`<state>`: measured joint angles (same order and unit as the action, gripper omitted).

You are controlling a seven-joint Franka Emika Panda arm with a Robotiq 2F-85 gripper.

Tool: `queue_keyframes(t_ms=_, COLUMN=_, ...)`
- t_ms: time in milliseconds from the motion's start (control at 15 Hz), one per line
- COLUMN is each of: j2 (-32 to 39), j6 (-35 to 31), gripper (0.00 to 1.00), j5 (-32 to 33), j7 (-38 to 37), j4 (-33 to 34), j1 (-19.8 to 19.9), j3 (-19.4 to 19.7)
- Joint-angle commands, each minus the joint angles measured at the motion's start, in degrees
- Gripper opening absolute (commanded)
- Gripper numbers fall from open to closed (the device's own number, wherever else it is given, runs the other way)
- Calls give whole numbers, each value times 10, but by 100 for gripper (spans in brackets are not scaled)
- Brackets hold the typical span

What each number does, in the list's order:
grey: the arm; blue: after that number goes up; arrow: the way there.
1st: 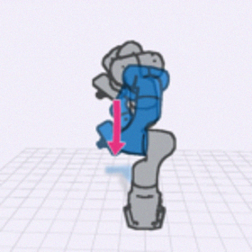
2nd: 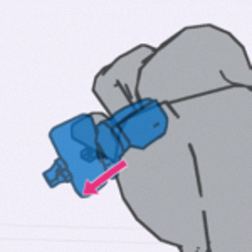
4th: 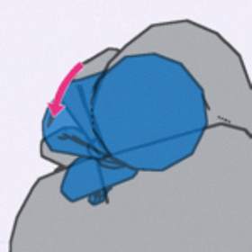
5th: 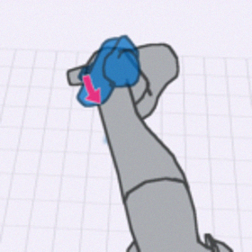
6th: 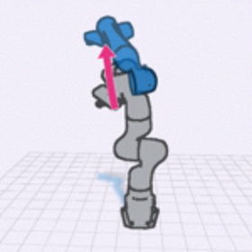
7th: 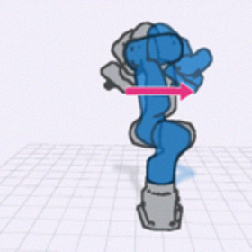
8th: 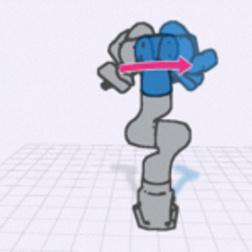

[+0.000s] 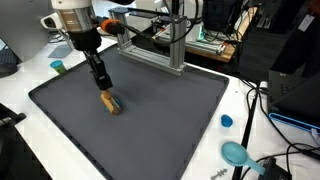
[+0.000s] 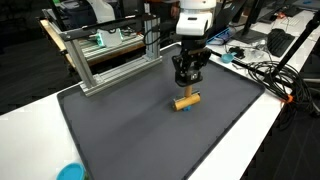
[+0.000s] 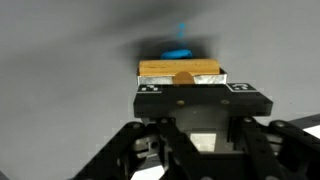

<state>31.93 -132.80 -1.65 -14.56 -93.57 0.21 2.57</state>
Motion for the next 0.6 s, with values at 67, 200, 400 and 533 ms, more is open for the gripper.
queue_keyframes(t_ms=67, j2=43, j6=-33, gripper=22, j5=-23, j7=-21, j4=24, j1=1, j3=2)
queue_keyframes(t_ms=200, j2=44, j6=-34, gripper=22, j5=-25, j7=-46, j4=26, j1=-2, j3=7)
queue_keyframes(t_ms=400, j2=47, j6=-45, gripper=22, j5=-34, j7=-96, j4=32, j1=-4, j3=14)
queue_keyframes(t_ms=533, j2=50, j6=-49, gripper=22, j5=-35, j7=-124, j4=38, j1=-7, j3=20)
